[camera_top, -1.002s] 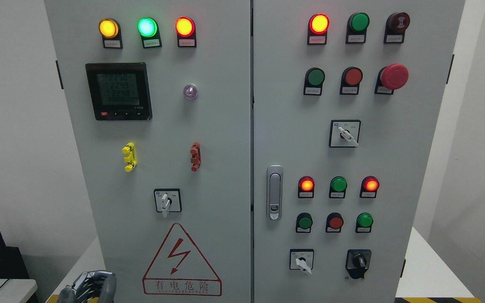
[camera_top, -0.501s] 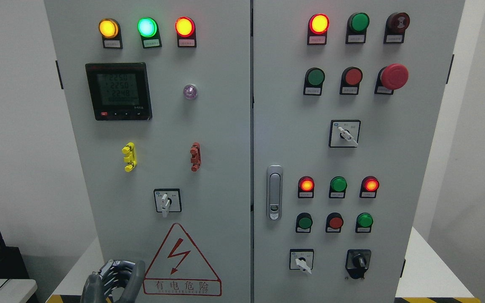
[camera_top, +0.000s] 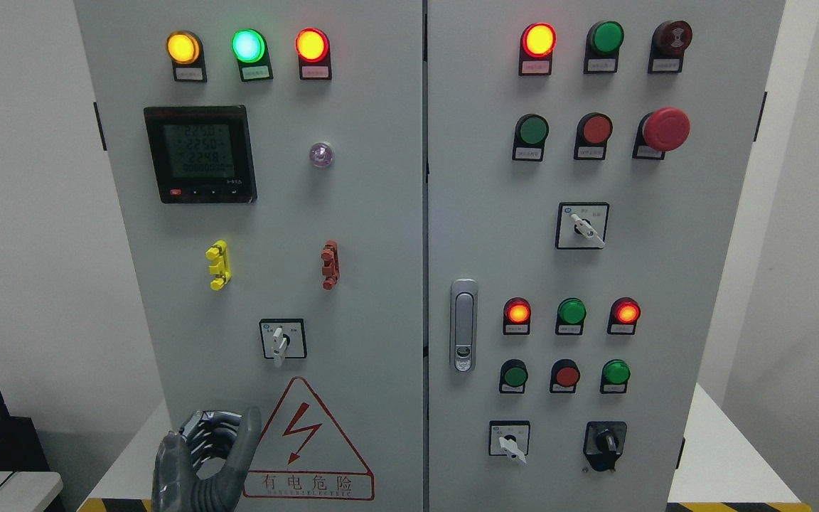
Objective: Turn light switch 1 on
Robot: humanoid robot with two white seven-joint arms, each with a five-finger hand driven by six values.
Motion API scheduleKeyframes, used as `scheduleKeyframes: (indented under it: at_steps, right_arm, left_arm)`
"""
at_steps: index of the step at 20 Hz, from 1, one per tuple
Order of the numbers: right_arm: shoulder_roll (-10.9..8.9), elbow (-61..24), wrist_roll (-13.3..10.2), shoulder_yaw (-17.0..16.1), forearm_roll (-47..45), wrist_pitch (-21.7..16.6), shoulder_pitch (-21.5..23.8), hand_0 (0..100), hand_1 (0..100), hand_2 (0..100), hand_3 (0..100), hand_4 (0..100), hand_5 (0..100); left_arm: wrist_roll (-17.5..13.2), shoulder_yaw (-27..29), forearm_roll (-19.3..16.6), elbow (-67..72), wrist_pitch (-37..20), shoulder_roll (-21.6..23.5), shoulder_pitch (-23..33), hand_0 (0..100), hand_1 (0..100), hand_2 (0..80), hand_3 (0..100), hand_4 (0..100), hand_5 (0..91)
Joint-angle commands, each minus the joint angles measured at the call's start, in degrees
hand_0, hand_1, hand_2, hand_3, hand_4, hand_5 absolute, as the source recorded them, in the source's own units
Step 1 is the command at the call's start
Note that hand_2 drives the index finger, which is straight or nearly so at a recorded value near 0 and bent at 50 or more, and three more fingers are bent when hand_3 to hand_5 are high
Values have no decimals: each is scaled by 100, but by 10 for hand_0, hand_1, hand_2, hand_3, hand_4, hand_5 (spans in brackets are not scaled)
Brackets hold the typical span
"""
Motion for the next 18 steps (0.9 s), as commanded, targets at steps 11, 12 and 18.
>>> scheduleKeyframes:
  at_steps: [11, 12, 18]
  right_arm:
    - [-3, 0, -5, 97, -141, 0, 0, 120, 389, 0, 0, 0, 0]
    - [-3, 0, -5, 97, -141, 0, 0, 120, 389, 0, 0, 0, 0]
    - [-3, 0, -5, 97, -141, 0, 0, 120, 389, 0, 0, 0, 0]
  left_arm:
    - [505, -443, -110, 27, 671, -304, -588, 89, 507, 553, 796, 772, 598]
    - [505, -443, -110, 27, 707, -304, -605, 89, 508, 553, 796, 772, 598]
    - [601, -434, -119, 27, 918, -322, -737, 91, 513, 549, 797, 773, 606]
